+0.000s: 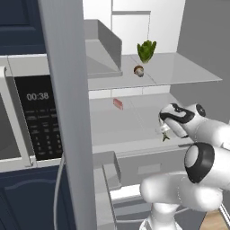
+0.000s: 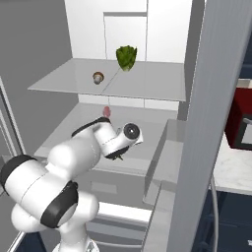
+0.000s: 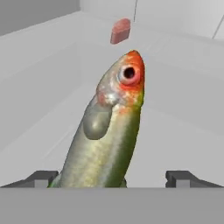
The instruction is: Transport the fish and mushroom to the fridge. Place the fish on the rack containing meat and place the mushroom on the rack containing the vegetable, ensuring meats and vegetables are on different racks.
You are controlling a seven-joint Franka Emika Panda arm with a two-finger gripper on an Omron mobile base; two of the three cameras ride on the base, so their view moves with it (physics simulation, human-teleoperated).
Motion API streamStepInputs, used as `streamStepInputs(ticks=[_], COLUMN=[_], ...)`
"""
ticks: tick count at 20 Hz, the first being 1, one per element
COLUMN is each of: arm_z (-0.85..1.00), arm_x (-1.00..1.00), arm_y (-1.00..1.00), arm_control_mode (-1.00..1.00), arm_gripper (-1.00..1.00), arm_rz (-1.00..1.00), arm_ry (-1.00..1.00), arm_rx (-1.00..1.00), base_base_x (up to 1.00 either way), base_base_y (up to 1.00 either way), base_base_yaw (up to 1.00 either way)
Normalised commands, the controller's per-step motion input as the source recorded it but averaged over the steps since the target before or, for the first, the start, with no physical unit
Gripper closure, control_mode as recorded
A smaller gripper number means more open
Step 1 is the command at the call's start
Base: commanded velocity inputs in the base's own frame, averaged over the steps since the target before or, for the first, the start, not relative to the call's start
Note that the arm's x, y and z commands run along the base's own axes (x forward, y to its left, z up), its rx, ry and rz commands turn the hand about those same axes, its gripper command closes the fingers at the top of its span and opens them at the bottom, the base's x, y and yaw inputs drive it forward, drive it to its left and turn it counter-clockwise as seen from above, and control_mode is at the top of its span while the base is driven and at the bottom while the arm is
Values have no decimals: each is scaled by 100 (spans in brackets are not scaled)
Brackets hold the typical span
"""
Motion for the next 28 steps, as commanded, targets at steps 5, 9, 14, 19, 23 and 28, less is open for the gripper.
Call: streamStepInputs(ticks=[5, 9, 14, 19, 23, 28], arm_z=[15, 38, 48, 53, 50, 57], arm_x=[-30, -32, -32, -49, -70, -74], arm_y=[18, 22, 30, 13, 0, 0], arm_control_mode=[-100, -100, -100, -100, -100, -100], arm_gripper=[-100, -100, -100, -100, -100, -100], arm_rz=[-2, -6, -5, -7, -5, -5], arm_ry=[-2, 0, 0, 1, 0, 1], arm_rx=[0, 0, 0, 0, 0, 0], base_base_x=[0, 0, 0, 0, 0, 0], base_base_y=[0, 0, 0, 0, 0, 0], base_base_yaw=[0, 0, 0, 0, 0, 0])
